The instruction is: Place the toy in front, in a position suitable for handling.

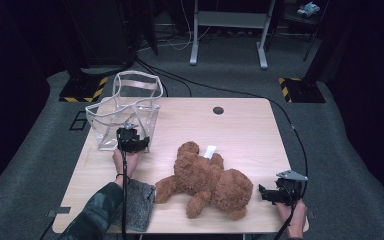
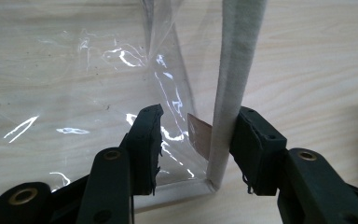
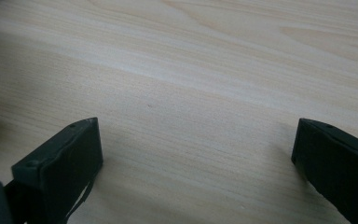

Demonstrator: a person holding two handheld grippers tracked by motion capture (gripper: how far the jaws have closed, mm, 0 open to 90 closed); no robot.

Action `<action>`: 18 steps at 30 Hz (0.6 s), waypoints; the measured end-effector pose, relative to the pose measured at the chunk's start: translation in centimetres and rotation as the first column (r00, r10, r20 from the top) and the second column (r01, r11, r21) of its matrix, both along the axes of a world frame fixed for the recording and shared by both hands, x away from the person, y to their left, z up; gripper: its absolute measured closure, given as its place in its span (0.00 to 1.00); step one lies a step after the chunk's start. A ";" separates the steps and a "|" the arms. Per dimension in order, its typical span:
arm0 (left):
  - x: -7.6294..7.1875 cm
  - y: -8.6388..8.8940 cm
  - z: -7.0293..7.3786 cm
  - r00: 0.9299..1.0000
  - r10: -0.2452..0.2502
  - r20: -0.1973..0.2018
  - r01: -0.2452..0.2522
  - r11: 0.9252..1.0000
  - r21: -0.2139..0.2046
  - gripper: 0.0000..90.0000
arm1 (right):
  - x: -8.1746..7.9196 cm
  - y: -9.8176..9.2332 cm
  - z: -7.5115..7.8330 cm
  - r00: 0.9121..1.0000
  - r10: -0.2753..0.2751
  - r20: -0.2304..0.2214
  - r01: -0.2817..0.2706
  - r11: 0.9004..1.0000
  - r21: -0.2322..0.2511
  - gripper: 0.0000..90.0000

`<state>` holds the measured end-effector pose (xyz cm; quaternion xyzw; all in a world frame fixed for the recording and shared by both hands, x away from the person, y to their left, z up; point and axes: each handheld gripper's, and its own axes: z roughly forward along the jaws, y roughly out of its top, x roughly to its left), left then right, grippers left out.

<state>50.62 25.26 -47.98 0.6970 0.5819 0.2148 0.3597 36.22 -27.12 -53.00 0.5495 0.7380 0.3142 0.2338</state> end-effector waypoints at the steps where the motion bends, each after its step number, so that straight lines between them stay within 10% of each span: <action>1: 0.3 0.0 0.1 1.000 -0.005 -0.001 0.005 1.000 0.017 0.58 | 0.0 0.0 0.0 1.000 0.000 0.000 0.000 1.000 0.000 0.01; 18: 3.8 0.9 0.3 0.995 0.104 -0.011 -0.103 0.994 0.026 0.56 | 0.0 0.0 0.0 1.000 0.001 0.000 -0.001 1.000 0.000 0.01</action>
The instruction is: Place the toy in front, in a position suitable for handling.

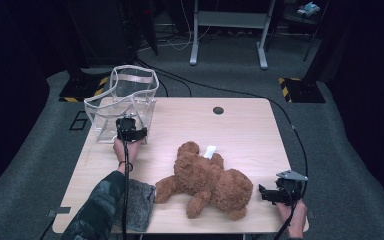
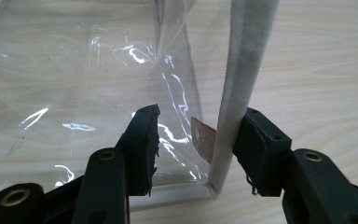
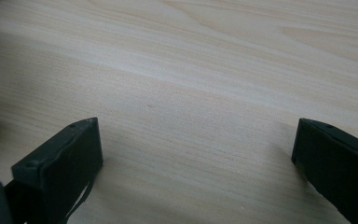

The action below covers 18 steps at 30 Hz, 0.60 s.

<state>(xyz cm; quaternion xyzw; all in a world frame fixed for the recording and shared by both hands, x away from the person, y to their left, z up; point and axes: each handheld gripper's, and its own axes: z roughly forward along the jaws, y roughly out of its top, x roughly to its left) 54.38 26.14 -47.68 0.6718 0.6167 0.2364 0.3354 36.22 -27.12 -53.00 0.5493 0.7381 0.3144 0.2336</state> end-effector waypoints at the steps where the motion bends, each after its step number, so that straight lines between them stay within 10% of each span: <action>1: 0.2 0.1 0.0 1.000 0.005 -0.001 -0.005 1.000 0.001 0.56 | 0.0 0.0 0.0 1.000 0.000 0.000 0.000 1.000 0.000 0.01; 18: 0.1 1.2 0.2 0.999 -0.026 0.020 0.026 1.000 -0.004 0.41 | 0.0 0.0 0.0 1.000 0.000 0.000 0.000 1.000 0.000 0.01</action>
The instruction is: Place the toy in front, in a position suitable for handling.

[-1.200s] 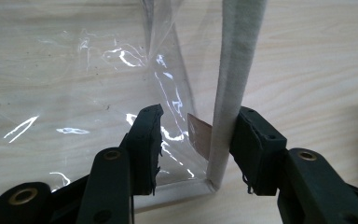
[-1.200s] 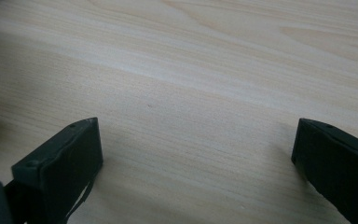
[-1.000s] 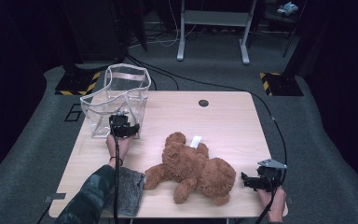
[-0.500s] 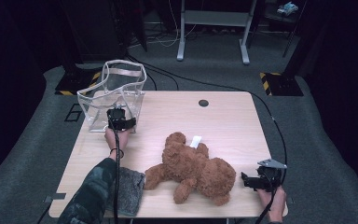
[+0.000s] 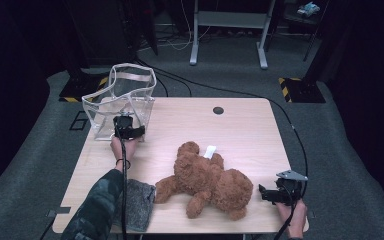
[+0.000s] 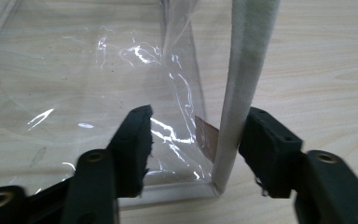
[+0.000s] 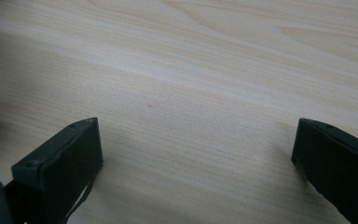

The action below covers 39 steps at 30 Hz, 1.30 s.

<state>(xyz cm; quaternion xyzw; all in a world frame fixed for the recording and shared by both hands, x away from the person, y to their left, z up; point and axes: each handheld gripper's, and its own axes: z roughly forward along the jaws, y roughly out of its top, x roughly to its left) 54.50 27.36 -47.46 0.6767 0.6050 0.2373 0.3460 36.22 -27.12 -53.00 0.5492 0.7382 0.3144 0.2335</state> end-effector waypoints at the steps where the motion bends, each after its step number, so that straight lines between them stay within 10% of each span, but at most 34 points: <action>1: -0.2 0.1 0.2 1.000 -0.007 -0.003 0.007 1.000 -0.016 0.41 | 0.0 0.0 0.0 1.000 0.000 0.000 0.000 1.000 0.000 0.01; 14: -5.3 -0.4 1.7 0.973 -0.227 0.030 0.227 0.974 0.009 0.23 | 0.0 0.0 0.0 1.000 -0.002 -0.002 0.002 1.000 -0.001 0.01; 27: -10.4 -1.2 1.7 0.918 -0.396 -0.007 0.396 0.918 -0.004 0.16 | 0.0 0.1 0.0 1.000 -0.021 -0.005 0.021 1.000 -0.003 0.00; 34: -11.9 -2.8 1.8 0.868 -0.495 -0.034 0.495 0.869 -0.003 0.14 | -0.4 0.6 1.1 0.993 -0.037 -0.111 0.038 0.999 0.005 0.06; 39: -12.6 -4.4 1.6 0.827 -0.561 -0.043 0.560 0.828 -0.023 0.17 | -2.0 0.5 4.2 0.999 0.003 -0.037 0.002 0.987 0.158 0.11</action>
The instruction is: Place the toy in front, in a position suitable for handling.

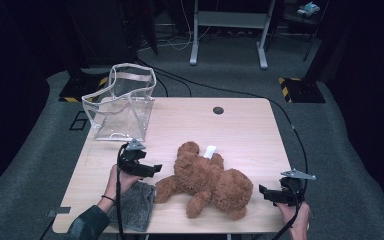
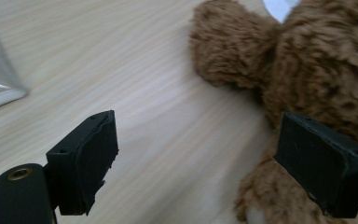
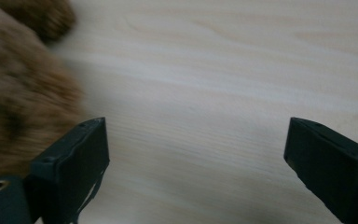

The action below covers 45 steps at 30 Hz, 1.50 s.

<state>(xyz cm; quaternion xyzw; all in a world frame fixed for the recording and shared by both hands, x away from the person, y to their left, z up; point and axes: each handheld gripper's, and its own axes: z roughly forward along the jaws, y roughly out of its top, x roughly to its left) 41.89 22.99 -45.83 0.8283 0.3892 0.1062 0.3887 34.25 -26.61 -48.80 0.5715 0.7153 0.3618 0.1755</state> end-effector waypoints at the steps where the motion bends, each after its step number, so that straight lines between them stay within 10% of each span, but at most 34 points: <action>1: -0.1 -0.3 0.0 1.000 -0.007 0.001 0.007 1.000 0.002 0.17 | -0.4 0.2 0.9 1.000 0.010 0.014 -0.010 1.000 0.008 0.10; 10: -1.0 -2.9 -0.7 0.993 -0.112 -0.047 0.113 0.993 0.024 0.17 | -1.6 4.7 5.1 0.989 0.141 0.040 -0.141 0.990 -0.003 0.07; 29: -1.5 -5.5 -2.4 0.980 -0.174 -0.100 0.183 0.980 0.085 0.33 | -1.2 9.1 5.4 0.964 0.266 -0.008 -0.267 0.964 -0.023 0.16; 39: -1.5 -4.7 2.3 0.992 -0.127 0.018 0.127 0.992 0.010 0.29 | -1.7 8.8 5.6 0.966 0.259 0.000 -0.259 0.966 -0.007 0.25; 45: -0.5 -7.1 4.3 0.985 -0.159 0.071 0.162 0.986 -0.028 0.29 | -1.6 9.0 5.6 0.965 0.261 -0.004 -0.261 0.965 -0.008 0.30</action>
